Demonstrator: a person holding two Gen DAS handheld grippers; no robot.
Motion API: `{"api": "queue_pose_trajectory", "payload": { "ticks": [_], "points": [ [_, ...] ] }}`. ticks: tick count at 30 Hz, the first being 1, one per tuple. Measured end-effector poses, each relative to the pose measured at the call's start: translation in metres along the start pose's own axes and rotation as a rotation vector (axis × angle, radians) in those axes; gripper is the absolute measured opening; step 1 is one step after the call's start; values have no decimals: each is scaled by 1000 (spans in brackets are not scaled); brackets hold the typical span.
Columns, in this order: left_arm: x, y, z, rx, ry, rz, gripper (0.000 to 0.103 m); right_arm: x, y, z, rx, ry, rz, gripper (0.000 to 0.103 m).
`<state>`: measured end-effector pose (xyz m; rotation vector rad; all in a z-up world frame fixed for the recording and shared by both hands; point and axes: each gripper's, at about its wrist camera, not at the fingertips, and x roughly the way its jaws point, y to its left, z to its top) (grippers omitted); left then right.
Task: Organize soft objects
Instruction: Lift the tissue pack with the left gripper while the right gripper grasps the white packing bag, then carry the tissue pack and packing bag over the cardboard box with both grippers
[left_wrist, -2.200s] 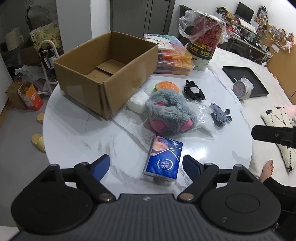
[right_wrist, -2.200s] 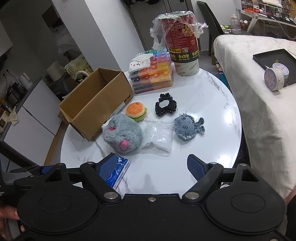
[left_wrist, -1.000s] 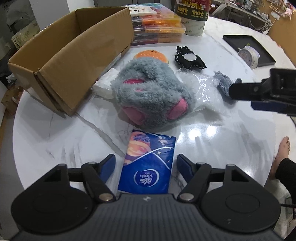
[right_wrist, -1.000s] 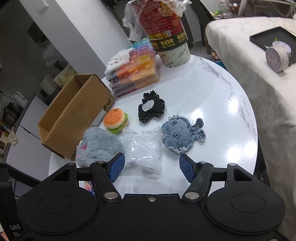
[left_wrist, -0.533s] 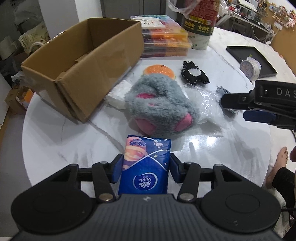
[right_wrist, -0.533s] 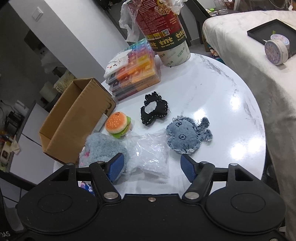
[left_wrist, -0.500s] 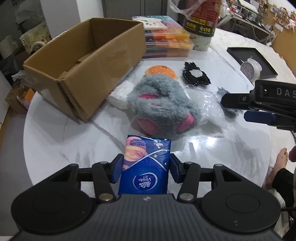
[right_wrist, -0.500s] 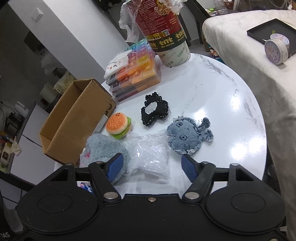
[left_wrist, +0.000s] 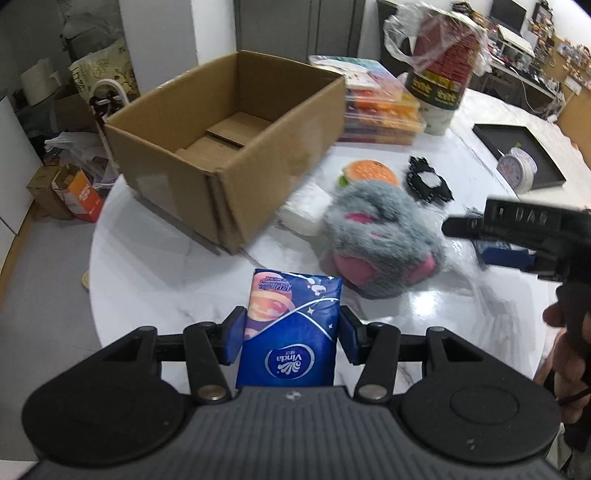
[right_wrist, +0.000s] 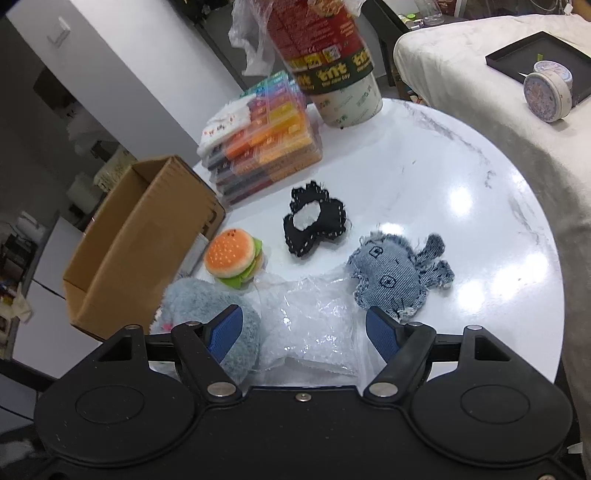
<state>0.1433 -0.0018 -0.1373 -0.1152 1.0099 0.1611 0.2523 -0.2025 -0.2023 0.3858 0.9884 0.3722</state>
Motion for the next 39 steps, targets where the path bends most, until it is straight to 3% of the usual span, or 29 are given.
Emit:
{"api": "queue_pose_trajectory", "payload": {
  "ticks": [2, 6, 13, 39],
  "points": [
    [-2, 6, 1, -14, -6, 6, 51, 6, 3, -4, -20, 21, -29, 69],
    [-6, 15, 3, -34, -17, 10, 52, 8, 6, -10, -45, 26, -28, 48],
    [-17, 27, 7, -68, -51, 8, 51, -1, 4, -15, -31, 42, -4, 30],
    [-58, 48, 57, -99, -202, 20, 52, -59, 30, 6, -36, -50, 12, 28]
  ]
}}
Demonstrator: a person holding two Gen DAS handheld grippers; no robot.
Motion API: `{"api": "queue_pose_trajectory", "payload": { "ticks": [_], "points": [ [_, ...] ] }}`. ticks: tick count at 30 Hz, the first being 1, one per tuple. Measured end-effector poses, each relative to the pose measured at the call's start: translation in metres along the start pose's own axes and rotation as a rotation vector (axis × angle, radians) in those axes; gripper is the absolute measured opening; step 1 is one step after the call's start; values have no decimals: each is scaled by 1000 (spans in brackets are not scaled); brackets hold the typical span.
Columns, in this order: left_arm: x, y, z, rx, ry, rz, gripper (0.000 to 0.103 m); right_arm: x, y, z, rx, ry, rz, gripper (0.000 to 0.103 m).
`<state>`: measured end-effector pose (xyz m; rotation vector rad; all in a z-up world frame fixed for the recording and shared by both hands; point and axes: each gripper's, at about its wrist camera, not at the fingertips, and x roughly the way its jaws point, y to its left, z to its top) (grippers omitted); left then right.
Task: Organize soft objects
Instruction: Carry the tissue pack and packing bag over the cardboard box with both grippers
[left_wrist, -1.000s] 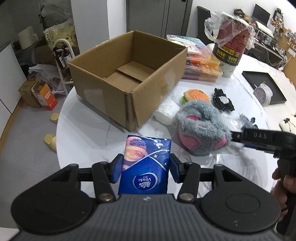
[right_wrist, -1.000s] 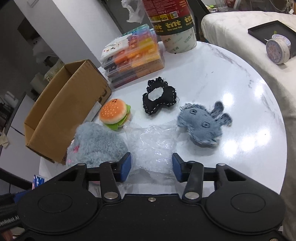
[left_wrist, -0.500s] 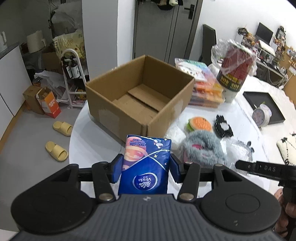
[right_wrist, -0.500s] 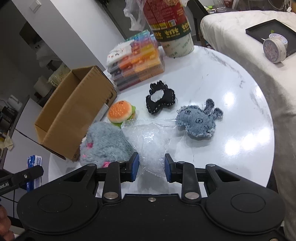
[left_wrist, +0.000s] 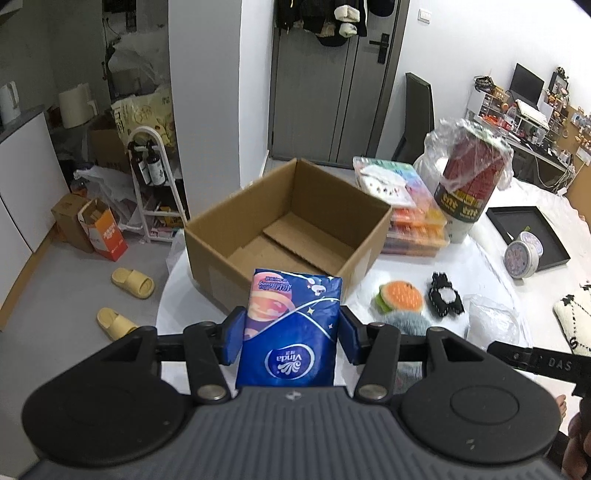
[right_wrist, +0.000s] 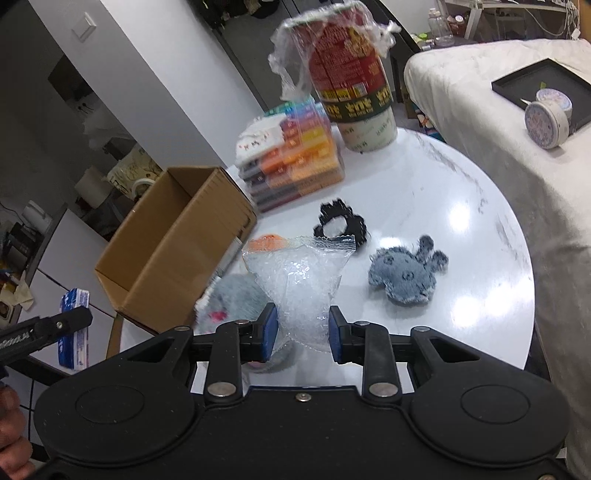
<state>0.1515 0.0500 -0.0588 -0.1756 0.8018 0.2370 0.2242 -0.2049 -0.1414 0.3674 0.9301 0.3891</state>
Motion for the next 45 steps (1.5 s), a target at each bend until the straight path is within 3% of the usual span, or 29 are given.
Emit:
{"api": "queue_pose_trajectory", "payload": {
  "ticks": [22, 45],
  "points": [
    [6, -1, 47, 49, -35, -11, 51, -21, 45, 46, -96, -53, 44, 28],
    [52, 27, 70, -18, 14, -4, 52, 12, 103, 76, -159, -40, 105, 29]
  ]
}}
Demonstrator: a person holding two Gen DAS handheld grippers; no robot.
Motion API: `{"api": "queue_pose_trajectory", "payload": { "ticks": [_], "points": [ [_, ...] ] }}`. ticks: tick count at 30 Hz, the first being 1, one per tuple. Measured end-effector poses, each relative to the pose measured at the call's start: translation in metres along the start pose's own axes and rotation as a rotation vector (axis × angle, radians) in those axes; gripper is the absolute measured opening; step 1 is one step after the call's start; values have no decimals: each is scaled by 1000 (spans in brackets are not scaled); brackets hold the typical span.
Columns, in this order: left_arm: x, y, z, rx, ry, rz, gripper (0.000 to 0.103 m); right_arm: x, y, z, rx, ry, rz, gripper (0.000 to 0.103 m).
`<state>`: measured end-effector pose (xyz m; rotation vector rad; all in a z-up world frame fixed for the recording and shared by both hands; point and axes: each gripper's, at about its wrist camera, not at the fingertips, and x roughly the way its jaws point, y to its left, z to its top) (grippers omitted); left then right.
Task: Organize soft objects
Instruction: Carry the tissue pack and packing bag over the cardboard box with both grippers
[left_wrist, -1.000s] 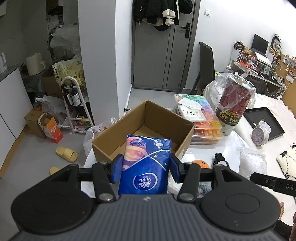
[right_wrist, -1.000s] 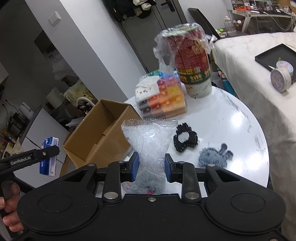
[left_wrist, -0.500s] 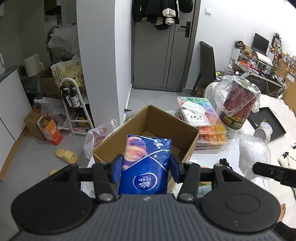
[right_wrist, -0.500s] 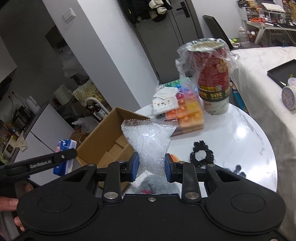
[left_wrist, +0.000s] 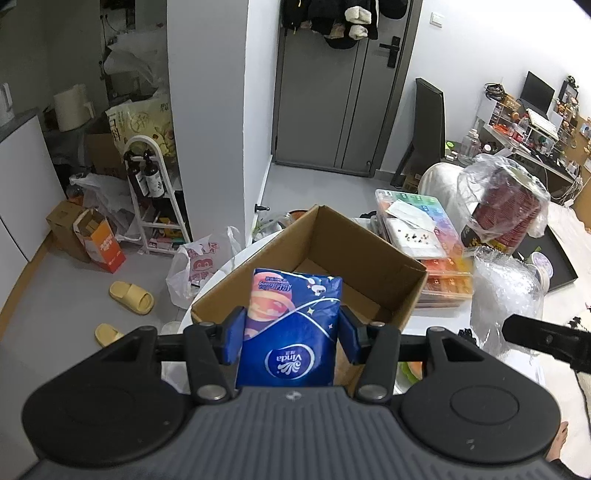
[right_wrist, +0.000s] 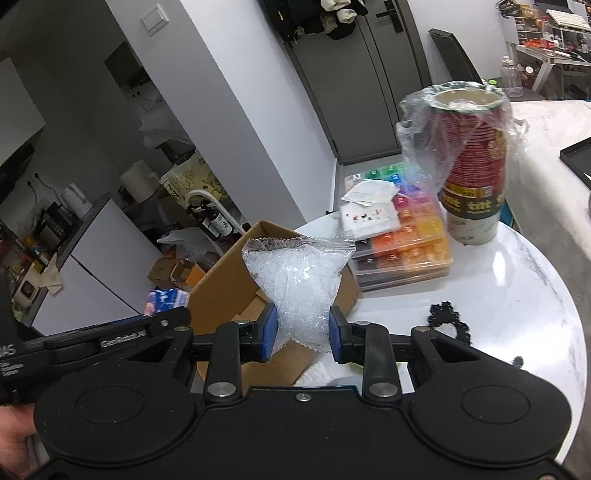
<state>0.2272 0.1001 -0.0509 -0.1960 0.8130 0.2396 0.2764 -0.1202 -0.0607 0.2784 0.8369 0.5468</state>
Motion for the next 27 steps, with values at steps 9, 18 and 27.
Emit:
{"api": "queue_pose_trajectory", "payload": {
  "ticks": [9, 18, 27],
  "points": [
    [31, 7, 9, -14, 45, -11, 52, 14, 6, 5, 20, 7, -14, 29],
    [48, 18, 12, -34, 54, -20, 55, 30, 16, 4, 10, 30, -18, 29],
    [30, 38, 17, -91, -12, 5, 63, 53, 33, 5, -17, 68, 0, 29]
  ]
}}
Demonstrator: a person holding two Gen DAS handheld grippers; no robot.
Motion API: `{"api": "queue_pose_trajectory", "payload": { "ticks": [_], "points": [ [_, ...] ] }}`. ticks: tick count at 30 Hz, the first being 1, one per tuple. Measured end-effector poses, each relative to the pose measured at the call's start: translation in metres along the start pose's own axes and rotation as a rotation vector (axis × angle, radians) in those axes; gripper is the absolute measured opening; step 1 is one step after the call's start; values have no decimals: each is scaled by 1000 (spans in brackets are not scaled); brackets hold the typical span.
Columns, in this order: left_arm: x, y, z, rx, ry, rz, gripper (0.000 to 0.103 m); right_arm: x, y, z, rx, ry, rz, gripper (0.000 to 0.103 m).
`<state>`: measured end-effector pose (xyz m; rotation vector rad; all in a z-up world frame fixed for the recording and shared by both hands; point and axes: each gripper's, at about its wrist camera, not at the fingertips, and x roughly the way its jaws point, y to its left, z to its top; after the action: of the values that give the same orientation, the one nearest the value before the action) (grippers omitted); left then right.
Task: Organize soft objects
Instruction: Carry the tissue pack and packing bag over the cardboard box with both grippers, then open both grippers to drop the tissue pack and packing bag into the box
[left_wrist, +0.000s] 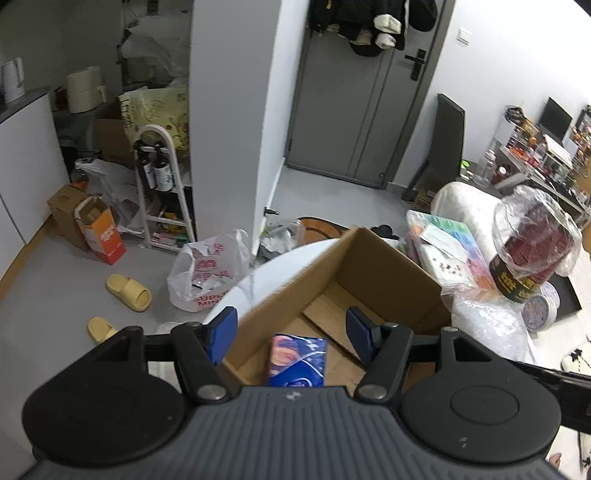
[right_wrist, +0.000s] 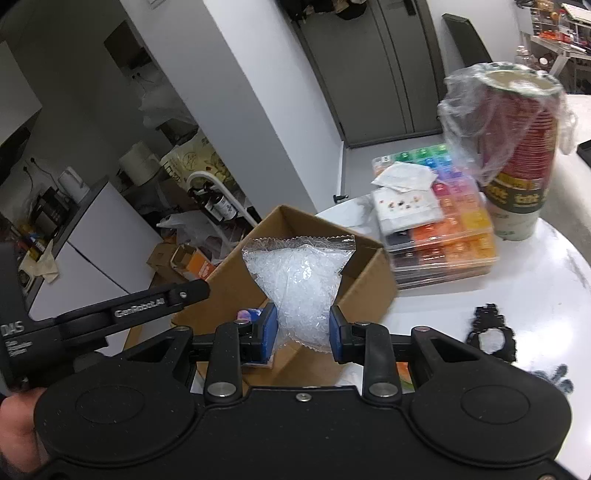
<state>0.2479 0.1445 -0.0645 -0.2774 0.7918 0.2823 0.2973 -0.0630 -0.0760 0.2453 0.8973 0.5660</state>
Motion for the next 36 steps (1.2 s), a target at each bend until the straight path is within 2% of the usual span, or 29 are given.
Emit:
{"api": "queue_pose_trajectory", "payload": {
  "ticks": [10, 12, 13, 15, 20, 22, 25, 29, 36],
  "points": [
    [-21, 38, -1, -143, -20, 50, 64, 30, 27, 7, -66, 57, 14, 30],
    [-27, 47, -7, -163, -24, 59, 64, 31, 33, 9, -91, 49, 19, 38],
    [-30, 51, -9, -171, -26, 63, 64, 30, 34, 9, -104, 47, 19, 51],
    [-34, 58, -12, -177, -29, 71, 64, 26, 33, 8, -111, 43, 15, 61],
    [-42, 74, -13, -200, -38, 86, 64, 8, 25, 4, -89, 20, -12, 74],
    [-46, 77, -11, -199, -47, 90, 64, 0, 22, 1, -81, 2, -28, 82],
    [-54, 76, -11, -188, -70, 88, 64, -10, 17, -3, -67, -21, -32, 88],
    [-61, 72, -14, -169, -75, 83, 64, -19, 12, -10, -53, -24, -33, 90],
    [-79, 62, -18, -132, -82, 64, 65, -42, 14, -17, -62, -40, -27, 103]
  ]
}}
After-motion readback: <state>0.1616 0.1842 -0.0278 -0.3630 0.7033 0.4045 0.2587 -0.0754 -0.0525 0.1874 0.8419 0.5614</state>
